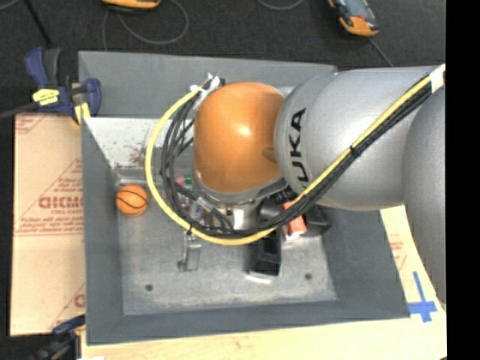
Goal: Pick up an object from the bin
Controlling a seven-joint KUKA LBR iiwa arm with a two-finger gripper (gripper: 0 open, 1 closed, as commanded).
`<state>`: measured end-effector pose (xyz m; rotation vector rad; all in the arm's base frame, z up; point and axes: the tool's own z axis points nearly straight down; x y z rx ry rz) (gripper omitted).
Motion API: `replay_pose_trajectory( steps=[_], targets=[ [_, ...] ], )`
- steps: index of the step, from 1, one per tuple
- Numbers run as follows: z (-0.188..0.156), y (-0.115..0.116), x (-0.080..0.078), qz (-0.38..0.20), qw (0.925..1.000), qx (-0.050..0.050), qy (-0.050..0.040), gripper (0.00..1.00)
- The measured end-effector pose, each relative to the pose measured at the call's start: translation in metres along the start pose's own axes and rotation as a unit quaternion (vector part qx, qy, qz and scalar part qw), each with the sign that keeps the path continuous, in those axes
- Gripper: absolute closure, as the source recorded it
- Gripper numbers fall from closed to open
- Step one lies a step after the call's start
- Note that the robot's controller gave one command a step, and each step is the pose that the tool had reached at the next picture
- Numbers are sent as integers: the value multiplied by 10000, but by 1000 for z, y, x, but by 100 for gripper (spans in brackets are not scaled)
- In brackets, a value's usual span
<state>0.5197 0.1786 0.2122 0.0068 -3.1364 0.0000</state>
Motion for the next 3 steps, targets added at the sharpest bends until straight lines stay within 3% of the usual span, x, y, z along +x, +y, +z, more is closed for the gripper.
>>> replay_pose_trajectory(
  steps=[1, 2, 3],
  targets=[
    [-5, -1, -2, 24, 10000, -7, -39, 0],
    [39, 39, -79, -2, 10000, -18, -74, 0],
    [51, 21, -109, 1771, 9842, -17, -43, 0]
  ],
)
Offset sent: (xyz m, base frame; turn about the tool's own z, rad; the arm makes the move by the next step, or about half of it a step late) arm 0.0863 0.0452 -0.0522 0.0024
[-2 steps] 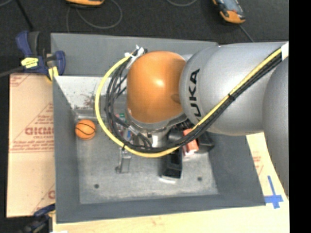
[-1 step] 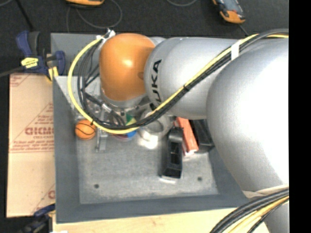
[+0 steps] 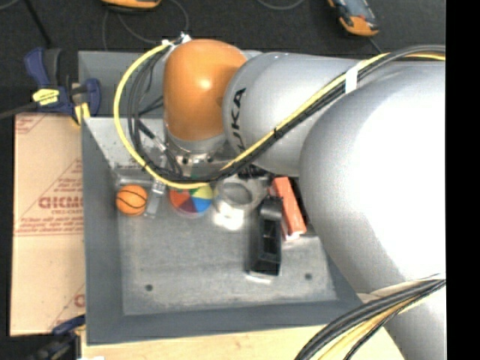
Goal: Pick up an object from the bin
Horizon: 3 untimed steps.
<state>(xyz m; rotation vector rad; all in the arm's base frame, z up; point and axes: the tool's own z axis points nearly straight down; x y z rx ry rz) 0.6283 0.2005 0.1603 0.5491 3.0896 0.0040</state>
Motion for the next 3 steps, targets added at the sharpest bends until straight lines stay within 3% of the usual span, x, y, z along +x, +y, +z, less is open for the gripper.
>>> replay_pose_trajectory(
  steps=[2, 3],
  targets=[
    [55, 23, 2, -905, 9959, -1, -3, 0],
    [81, 43, -17, -1450, 9894, -5, -68, 100]
  ],
)
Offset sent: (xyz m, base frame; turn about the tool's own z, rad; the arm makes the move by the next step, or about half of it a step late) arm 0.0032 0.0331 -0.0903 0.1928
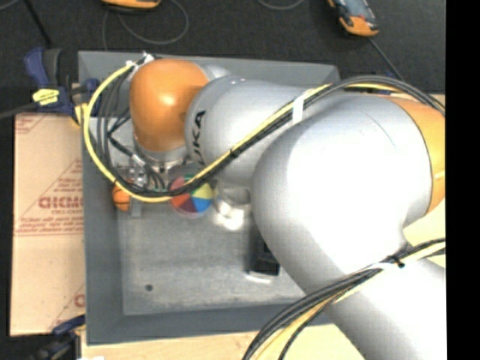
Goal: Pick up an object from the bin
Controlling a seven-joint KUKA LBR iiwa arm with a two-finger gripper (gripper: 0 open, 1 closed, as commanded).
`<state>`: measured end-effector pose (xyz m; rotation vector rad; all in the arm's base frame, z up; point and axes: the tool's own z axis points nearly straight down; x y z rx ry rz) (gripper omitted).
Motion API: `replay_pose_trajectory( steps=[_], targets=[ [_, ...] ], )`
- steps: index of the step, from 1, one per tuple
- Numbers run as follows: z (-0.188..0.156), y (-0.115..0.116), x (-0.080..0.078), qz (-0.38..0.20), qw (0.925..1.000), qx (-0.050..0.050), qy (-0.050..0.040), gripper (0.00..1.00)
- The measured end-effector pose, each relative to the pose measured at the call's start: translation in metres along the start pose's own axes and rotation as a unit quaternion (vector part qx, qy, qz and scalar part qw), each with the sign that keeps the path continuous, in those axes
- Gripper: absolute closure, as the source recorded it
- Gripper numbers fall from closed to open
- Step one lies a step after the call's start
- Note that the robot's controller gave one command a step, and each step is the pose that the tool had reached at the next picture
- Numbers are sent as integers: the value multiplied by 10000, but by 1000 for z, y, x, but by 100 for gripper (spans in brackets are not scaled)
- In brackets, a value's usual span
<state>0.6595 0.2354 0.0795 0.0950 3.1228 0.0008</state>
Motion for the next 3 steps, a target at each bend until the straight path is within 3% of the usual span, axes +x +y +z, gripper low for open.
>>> replay_pose_trajectory(
  steps=[3],
  targets=[
    [-23, 0, -2, 18, 10000, -13, 45, 100]
  ],
)
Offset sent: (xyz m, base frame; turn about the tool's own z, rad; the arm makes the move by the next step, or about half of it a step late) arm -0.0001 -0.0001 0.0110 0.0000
